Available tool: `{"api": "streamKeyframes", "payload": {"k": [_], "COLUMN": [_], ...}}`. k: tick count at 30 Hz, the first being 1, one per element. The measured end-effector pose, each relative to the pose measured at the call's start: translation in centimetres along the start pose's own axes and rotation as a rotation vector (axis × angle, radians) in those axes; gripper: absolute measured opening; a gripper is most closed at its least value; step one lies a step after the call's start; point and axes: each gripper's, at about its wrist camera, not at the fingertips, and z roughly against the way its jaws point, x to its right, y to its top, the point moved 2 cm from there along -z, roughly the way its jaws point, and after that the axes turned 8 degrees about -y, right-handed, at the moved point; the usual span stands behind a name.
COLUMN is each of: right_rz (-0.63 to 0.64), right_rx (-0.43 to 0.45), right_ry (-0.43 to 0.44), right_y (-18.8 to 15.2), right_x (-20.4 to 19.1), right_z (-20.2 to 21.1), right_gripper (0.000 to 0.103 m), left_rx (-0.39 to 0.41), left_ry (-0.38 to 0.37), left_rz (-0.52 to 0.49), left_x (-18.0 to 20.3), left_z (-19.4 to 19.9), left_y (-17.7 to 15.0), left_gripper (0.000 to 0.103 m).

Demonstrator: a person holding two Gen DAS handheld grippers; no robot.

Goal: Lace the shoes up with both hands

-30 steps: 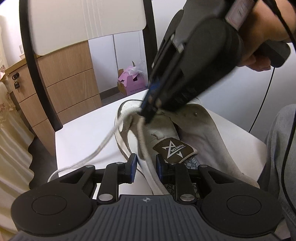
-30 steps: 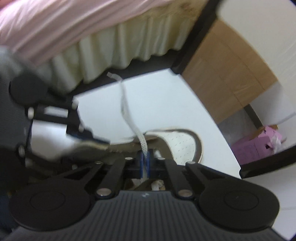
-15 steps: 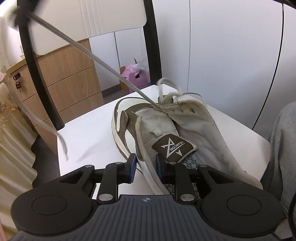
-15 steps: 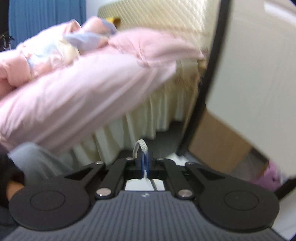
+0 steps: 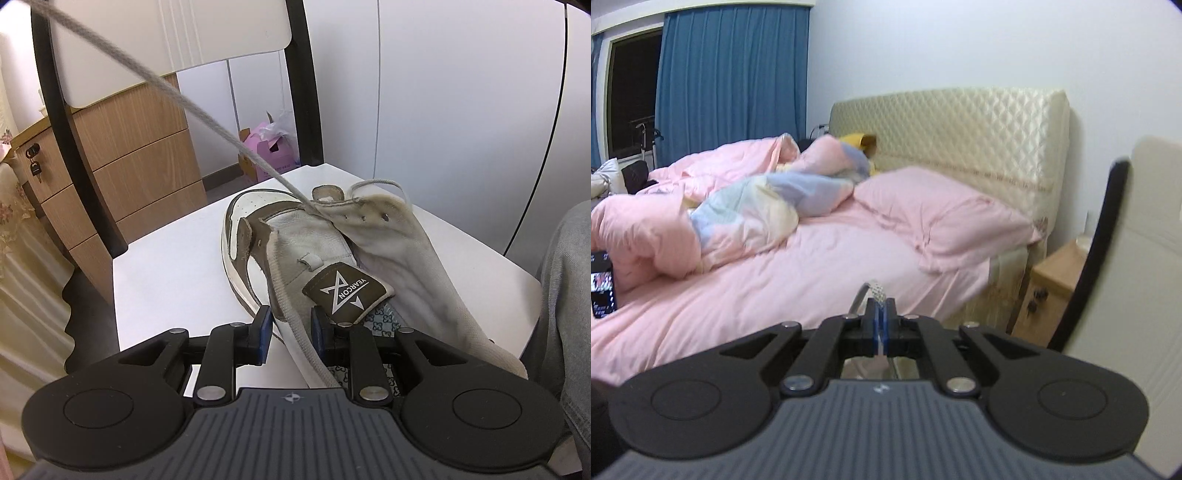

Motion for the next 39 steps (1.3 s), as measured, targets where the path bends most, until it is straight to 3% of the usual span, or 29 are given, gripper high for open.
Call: {"api": "streamKeyframes", "payload": {"k": [10, 15, 18, 20, 22, 24, 26, 28, 34, 39], "right_rz": [-0.049, -0.036, -0.065, -0.088, -0.099, -0.112, -0.127, -0.15, -0.24, -0.37], "right_rx": [0.047, 0.003, -0.092, -0.176, -0.246, -0.293, -0.343, -0.385, -0.401, -0.32], "right_ry": [-0.018, -0.04, -0.053, -0.068, -0.06, -0.044, -0.042, -0.037, -0.043, -0.089], "right_y": [0.2, -1.9, -5.1, -7.3, -9.4, -11.8, -13.5, -14.9, -16.6, -16.8], "right_x": [1.6, 1.8, 2.3, 2.8, 3.0, 3.2, 3.4, 3.6, 4.9, 6.6], "right_z": [0.0, -0.1, -0.9, -1.9, -2.7, -3.1, -3.6, -3.8, -2.8, 0.2], "right_gripper": [0.002, 0.003, 0.005, 0.014, 0.047, 0.064, 0.072, 0.088, 0.093, 0.093], "left_rx": [-0.004, -0.004, 0.0, 0.004, 0.009, 0.012, 0.014, 0.013, 0.018, 0.017], "left_ry": [-0.003, -0.023, -0.029, -0.034, -0.035, -0.035, -0.037, -0.039, -0.037, -0.061], "left_rz": [0.013, 0.01, 0.013, 0.019, 0.026, 0.032, 0.038, 0.044, 0.052, 0.104], "left_x": [-0.3, 0.0, 0.0, -0.1, -0.2, -0.3, -0.4, -0.5, -0.6, -1.0], "left_z": [-0.1, -0.1, -0.1, -0.1, -0.2, -0.2, -0.3, -0.3, -0.2, 0.1], "left_y": [0.0, 0.2, 0.2, 0.1, 0.1, 0.0, 0.0, 0.0, -0.1, 0.0], "left_gripper": [0.025, 0.025, 0.025, 0.026, 0.026, 0.027, 0.028, 0.028, 0.028, 0.028]}}
